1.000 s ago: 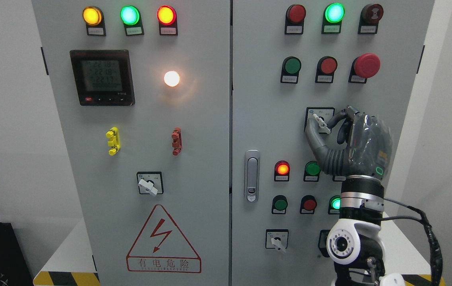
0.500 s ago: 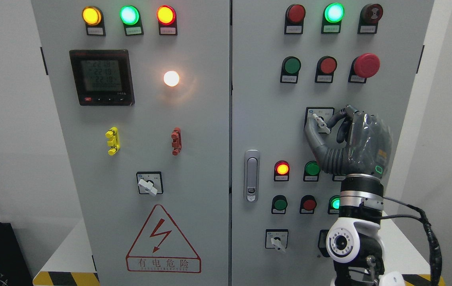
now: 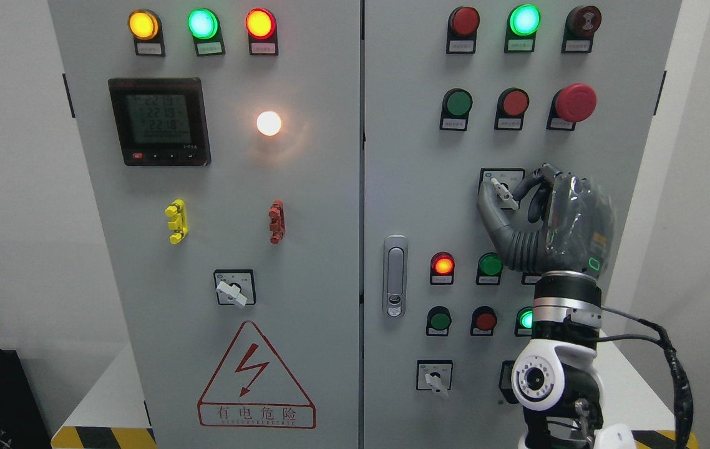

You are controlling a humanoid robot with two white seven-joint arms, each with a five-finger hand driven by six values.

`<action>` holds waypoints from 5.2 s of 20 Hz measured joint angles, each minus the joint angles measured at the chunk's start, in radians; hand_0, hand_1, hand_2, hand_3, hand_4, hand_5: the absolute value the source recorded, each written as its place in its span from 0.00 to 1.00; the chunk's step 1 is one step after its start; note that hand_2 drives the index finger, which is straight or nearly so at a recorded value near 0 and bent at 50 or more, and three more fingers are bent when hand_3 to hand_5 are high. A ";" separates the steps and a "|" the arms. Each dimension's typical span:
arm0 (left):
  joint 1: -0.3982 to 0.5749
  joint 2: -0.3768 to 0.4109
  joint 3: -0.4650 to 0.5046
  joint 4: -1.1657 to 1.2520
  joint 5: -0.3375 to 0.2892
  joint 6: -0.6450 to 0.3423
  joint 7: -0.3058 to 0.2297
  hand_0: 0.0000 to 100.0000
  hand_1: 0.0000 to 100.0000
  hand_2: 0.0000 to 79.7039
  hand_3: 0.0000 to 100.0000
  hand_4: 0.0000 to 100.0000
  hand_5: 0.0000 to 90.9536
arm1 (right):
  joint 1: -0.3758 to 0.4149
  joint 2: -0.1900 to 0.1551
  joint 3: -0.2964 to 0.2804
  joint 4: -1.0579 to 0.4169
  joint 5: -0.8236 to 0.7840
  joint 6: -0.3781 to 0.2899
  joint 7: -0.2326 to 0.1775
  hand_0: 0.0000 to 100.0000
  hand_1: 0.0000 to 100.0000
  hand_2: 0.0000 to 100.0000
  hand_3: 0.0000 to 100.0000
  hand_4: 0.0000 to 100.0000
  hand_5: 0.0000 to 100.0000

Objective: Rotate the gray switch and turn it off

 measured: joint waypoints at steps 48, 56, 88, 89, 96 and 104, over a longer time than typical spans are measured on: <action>0.000 0.000 0.000 0.000 0.000 0.000 0.001 0.12 0.39 0.00 0.00 0.00 0.00 | -0.002 0.000 0.000 0.010 0.000 0.008 -0.001 0.39 0.38 0.74 1.00 1.00 1.00; 0.000 0.000 0.000 0.000 0.000 0.000 0.001 0.12 0.39 0.00 0.00 0.00 0.00 | -0.001 0.000 0.000 0.007 -0.001 0.004 -0.002 0.35 0.40 0.73 1.00 1.00 1.00; 0.000 0.000 0.000 0.000 0.000 0.000 0.001 0.12 0.39 0.00 0.00 0.00 0.00 | 0.012 -0.012 -0.002 -0.014 -0.002 -0.006 -0.026 0.39 0.31 0.74 1.00 1.00 1.00; 0.000 0.000 0.000 0.000 0.000 0.000 0.001 0.12 0.39 0.00 0.00 0.00 0.00 | 0.012 -0.012 -0.002 -0.016 -0.002 -0.006 -0.026 0.39 0.30 0.74 1.00 1.00 1.00; 0.000 0.000 0.000 0.000 0.000 0.000 0.001 0.12 0.39 0.00 0.00 0.00 0.00 | 0.024 -0.013 -0.001 -0.037 -0.002 -0.018 -0.026 0.38 0.27 0.74 1.00 1.00 1.00; 0.000 0.000 0.000 0.000 0.000 0.000 0.001 0.12 0.39 0.00 0.00 0.00 0.00 | 0.086 -0.019 -0.001 -0.091 -0.002 -0.079 -0.053 0.34 0.25 0.70 1.00 1.00 1.00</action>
